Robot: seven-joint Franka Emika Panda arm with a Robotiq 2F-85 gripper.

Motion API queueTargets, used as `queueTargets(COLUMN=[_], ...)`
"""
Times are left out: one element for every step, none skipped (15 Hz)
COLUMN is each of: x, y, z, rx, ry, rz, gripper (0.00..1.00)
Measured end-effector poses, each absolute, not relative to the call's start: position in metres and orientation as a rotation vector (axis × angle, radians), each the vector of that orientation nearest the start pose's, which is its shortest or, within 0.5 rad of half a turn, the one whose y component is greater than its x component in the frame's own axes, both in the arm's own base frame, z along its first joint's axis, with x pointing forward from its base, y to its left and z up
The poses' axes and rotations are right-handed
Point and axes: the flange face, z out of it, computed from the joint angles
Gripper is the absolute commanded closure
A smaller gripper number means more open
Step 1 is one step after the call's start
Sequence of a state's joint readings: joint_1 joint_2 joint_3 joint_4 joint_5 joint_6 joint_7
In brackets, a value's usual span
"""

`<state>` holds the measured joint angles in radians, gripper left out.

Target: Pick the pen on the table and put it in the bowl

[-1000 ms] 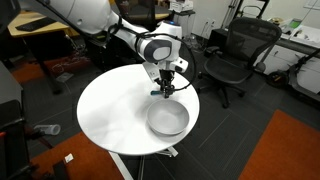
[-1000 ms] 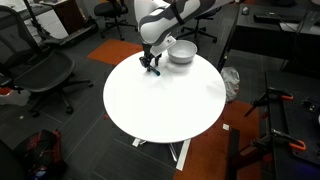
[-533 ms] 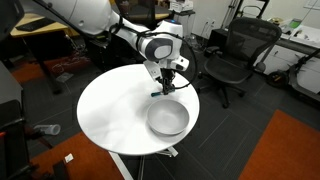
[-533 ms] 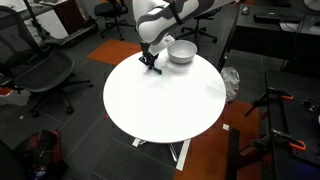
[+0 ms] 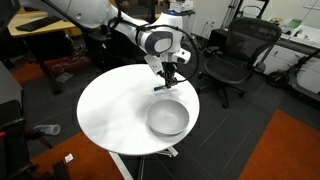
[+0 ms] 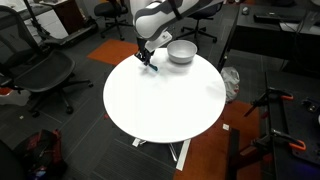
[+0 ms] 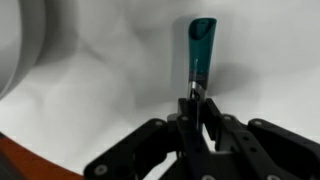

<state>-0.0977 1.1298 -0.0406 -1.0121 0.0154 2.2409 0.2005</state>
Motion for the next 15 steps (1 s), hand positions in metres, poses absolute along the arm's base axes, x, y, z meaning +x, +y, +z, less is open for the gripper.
queueTargets(x=[0.784, 0.786, 0.787, 0.787, 0.786, 0.784, 0.782, 0.778, 0.774, 0.769, 0.764, 0.759, 0.753, 0.746, 0.739], y=[-0.095, -0.094, -0.093, -0.092, -0.092, -0.091, -0.09, -0.09, -0.09, -0.091, -0.091, -0.093, -0.095, -0.098, -0.101], z=[0.167, 0.177, 0.186, 0.194, 0.201, 0.208, 0.215, 0.222, 0.228, 0.235, 0.241, 0.247, 0.254, 0.261, 0.268], rx=[-3.113, -3.109, -3.105, -3.101, -3.097, -3.093, -3.089, -3.086, -3.084, -3.083, -3.081, -3.079, -3.078, -3.077, -3.077], ry=[0.504, 0.501, 0.499, 0.496, 0.495, 0.493, 0.492, 0.492, 0.492, 0.494, 0.497, 0.503, 0.509, 0.518, 0.531], rz=[-0.199, -0.241, -0.277, -0.311, -0.343, -0.372, -0.4, -0.423, -0.444, -0.462, -0.479, -0.493, -0.51, -0.527, -0.542], gripper=[0.95, 0.95, 0.95, 0.95, 0.95, 0.95, 0.95, 0.95, 0.95, 0.95, 0.95, 0.95, 0.95, 0.95, 0.95])
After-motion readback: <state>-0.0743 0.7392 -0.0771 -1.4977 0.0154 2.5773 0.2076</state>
